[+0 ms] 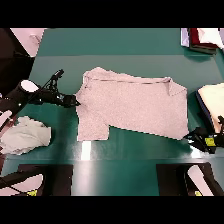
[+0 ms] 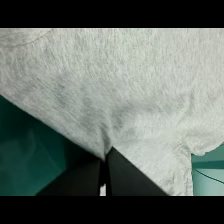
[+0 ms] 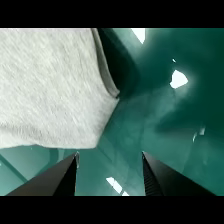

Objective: Fold the shirts.

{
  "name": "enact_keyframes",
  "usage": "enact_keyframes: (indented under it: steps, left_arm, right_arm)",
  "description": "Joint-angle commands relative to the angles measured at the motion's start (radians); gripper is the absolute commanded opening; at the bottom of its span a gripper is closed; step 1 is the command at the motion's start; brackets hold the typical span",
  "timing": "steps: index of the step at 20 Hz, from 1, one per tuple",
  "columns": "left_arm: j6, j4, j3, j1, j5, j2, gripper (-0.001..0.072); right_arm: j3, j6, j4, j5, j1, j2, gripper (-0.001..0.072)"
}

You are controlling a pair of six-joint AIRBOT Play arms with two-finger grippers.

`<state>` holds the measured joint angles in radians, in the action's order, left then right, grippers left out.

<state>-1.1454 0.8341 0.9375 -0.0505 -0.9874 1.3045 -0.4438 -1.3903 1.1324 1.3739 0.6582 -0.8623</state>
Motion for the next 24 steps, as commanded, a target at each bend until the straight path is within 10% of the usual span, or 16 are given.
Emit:
enact_keyframes:
  steps: [1, 7, 10, 24]
  left_arm:
    - [0.001, 0.0, 0.001, 0.001, 0.0, -0.001, 0.0021]
    - [0.001, 0.001, 0.001, 0.001, -0.001, -0.001, 0.002]
    - [0.001, 0.005, 0.002, 0.002, 0.0, -0.001, 0.002]
    - [-0.052, 0.192, 0.877, 0.001, -0.058, -0.375, 0.0019]
  right_arm:
    - [0.029, 0.015, -0.048, -0.074, 0.002, -0.03, 0.0447]
    - [0.027, 0.022, -0.068, -0.2, -0.163, -0.093, 0.0304]
    - [0.026, 0.023, -0.068, -0.246, -0.23, -0.049, 0.0013]
    - [-1.052, -0.045, -0.065, -0.146, -0.454, 0.114, 0.0012]
